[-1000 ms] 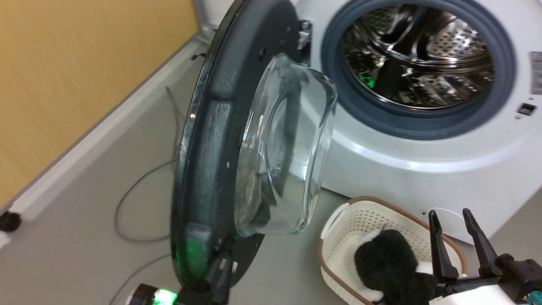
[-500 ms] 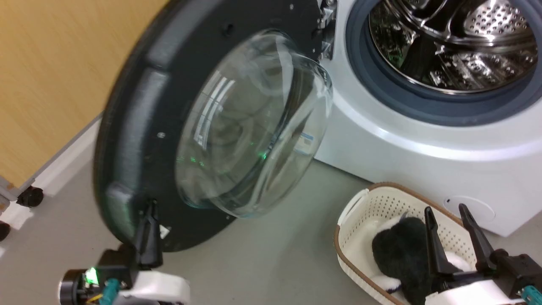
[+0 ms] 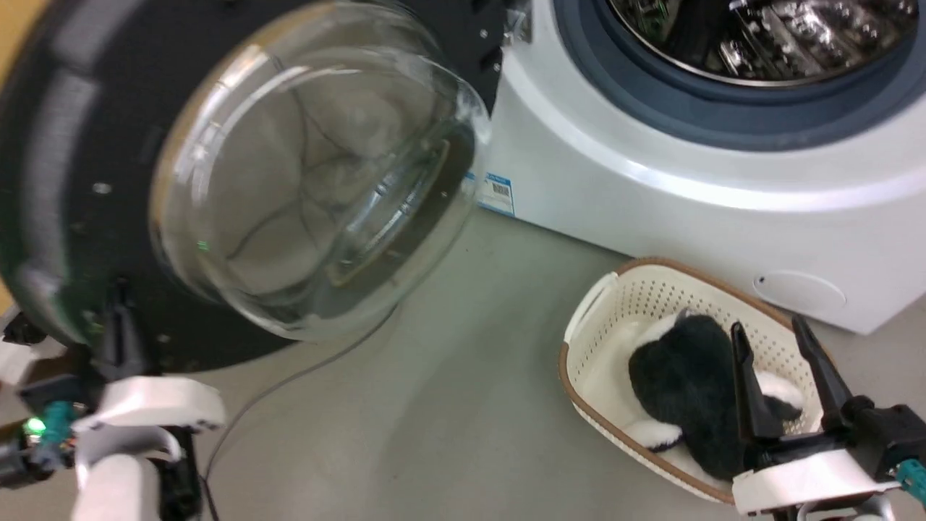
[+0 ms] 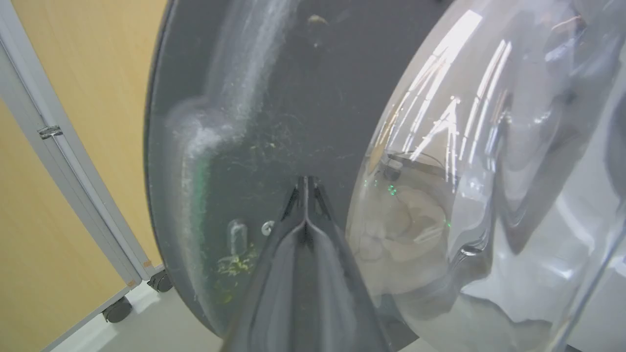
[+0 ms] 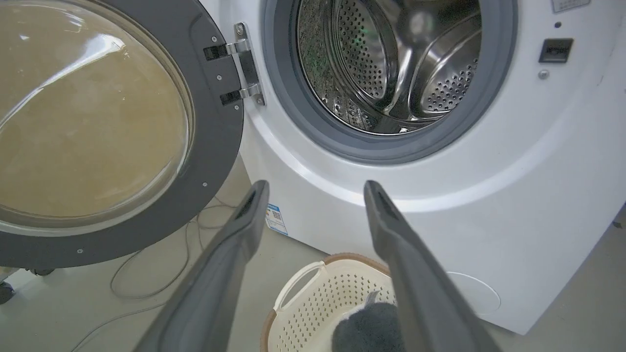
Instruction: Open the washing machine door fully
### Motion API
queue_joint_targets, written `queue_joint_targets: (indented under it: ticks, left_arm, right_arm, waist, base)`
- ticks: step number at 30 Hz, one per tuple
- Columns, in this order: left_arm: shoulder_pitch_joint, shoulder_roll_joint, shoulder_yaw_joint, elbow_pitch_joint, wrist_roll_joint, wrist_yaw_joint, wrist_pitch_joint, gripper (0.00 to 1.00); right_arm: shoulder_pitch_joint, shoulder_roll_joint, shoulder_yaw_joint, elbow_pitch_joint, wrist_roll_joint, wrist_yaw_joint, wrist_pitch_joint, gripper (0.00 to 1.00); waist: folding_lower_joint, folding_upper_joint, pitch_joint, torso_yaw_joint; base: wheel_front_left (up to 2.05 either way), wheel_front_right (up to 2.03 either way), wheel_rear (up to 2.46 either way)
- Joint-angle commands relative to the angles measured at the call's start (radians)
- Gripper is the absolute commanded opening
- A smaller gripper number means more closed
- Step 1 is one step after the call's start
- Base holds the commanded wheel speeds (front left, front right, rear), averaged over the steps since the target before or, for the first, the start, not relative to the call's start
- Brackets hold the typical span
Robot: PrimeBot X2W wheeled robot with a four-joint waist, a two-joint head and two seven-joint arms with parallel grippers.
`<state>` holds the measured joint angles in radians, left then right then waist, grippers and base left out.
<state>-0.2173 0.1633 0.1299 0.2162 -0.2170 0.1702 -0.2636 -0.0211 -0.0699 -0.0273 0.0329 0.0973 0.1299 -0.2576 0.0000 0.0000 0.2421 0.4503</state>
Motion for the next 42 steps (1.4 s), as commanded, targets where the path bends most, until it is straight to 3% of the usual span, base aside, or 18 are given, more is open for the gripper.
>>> queue_joint_targets:
  ticks: [1,10,22,32,42]
  left_arm:
    - [-0.029,0.000,0.031,0.011,-0.012,-0.013,0.002,0.00]
    - [-0.123,0.031,0.147,0.106,-0.022,-0.059,0.002,0.00]
    - [-0.269,0.149,0.267,0.308,-0.019,-0.119,0.002,0.00]
    - [-0.262,0.127,0.306,0.300,0.027,-0.141,0.002,0.00]
    - [-0.148,0.065,0.332,0.204,0.078,-0.185,0.002,0.00]
  right_arm:
    - [-0.024,-0.012,0.000,0.002,0.002,0.001,-0.004,1.00]
    - [-0.058,-0.045,0.007,0.001,0.004,0.001,-0.004,1.00]
    - [-0.089,-0.063,0.015,0.003,0.008,0.001,-0.004,1.00]
    - [-0.095,-0.052,0.017,0.010,0.009,0.001,-0.004,1.00]
    - [-0.059,-0.018,0.005,0.013,0.007,0.001,-0.004,1.00]
  waist:
    - [0.0000,0.0000,0.023,-0.014]
    - [0.0000,0.0000,0.071,-0.035]
    - [0.0000,0.0000,0.106,-0.075]
    - [0.0000,0.0000,0.093,-0.106]
    - [0.0000,0.0000,-0.007,-0.117]
  base:
    - [0.00,0.00,0.00]
    - [0.00,0.00,0.00]
    - [0.00,0.00,0.00]
    - [0.00,0.00,0.00]
    - [0.00,0.00,0.00]
